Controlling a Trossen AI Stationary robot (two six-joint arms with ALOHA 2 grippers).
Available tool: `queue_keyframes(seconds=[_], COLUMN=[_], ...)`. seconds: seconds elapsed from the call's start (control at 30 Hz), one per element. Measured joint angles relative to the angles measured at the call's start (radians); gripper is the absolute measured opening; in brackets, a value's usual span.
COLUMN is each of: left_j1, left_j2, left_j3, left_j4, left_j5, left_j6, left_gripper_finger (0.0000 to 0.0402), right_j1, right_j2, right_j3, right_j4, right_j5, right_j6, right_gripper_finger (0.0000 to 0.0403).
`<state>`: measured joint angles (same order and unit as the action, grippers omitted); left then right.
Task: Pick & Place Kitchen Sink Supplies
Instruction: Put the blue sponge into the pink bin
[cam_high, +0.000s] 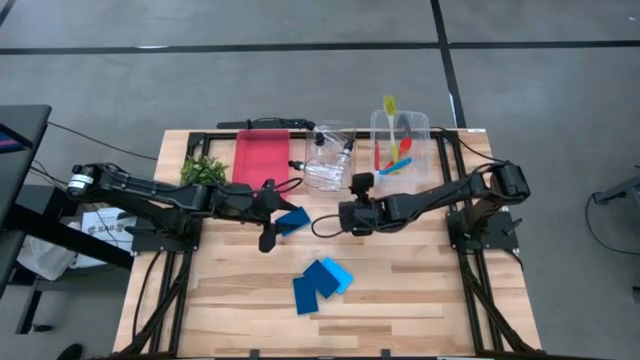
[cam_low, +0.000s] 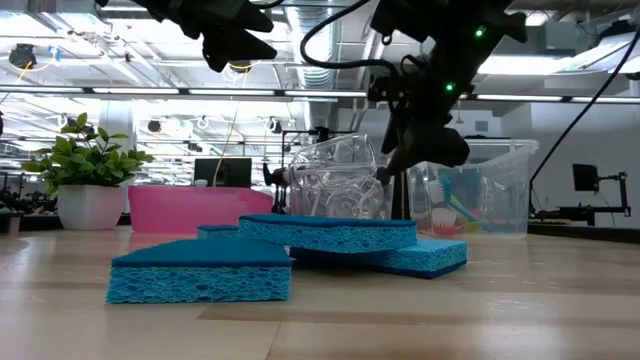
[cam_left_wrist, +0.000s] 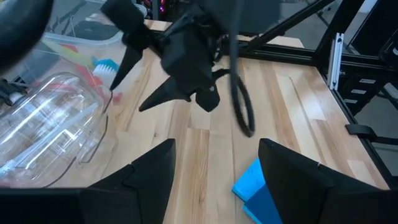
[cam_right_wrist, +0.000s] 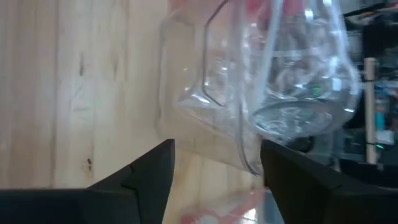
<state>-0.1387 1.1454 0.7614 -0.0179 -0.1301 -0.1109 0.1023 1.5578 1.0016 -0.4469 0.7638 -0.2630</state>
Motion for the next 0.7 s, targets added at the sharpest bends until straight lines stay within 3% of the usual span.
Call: queue_keyframes(seconds=[0.2, 0.43, 0.7], left_j1=[0.0, 0.0, 0.0], left_j2=[0.0, 0.012, 0.152], left_j3=[-0.053, -0.144, -0.159], left_j4=[0.016, 0.027, 0.019], left_j5=[0.001, -0.032, -0.104], left_j6=[-0.031, -0.172, -0.245], left_gripper_finger=[0.0232, 0.0232, 0.0232], right_j1=[0.072, 0.176, 0.29], right_j2=[0.0, 0.0, -0.01], right_j3=[0.0, 0.0, -0.009], right_j4=[-0.033, -0.078, -0.161], right_j5=[0.098, 0.099, 0.101], right_j6=[0.094, 0.241, 0.416], right_gripper_finger=[0.0208, 0.0169, 0.0134])
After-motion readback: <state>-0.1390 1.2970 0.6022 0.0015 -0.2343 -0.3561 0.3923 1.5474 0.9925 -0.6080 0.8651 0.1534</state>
